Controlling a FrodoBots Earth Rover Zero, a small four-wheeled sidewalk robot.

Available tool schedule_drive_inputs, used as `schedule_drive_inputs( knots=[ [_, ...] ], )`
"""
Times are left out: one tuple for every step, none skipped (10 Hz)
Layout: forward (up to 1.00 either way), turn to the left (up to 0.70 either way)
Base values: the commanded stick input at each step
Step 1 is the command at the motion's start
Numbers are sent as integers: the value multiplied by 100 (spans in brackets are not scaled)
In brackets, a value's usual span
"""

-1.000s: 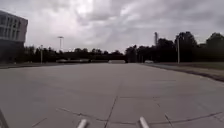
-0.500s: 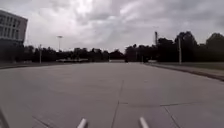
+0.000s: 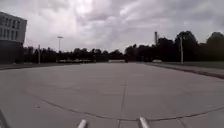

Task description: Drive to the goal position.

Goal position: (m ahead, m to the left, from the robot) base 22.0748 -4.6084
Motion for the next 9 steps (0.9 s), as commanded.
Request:
schedule_drive_inputs(
  knots=[
    [70,0],
    [70,0],
    [70,0],
    [70,0],
    [70,0],
    [70,0],
    [70,0],
    [70,-10],
    [70,-27]
  ],
)
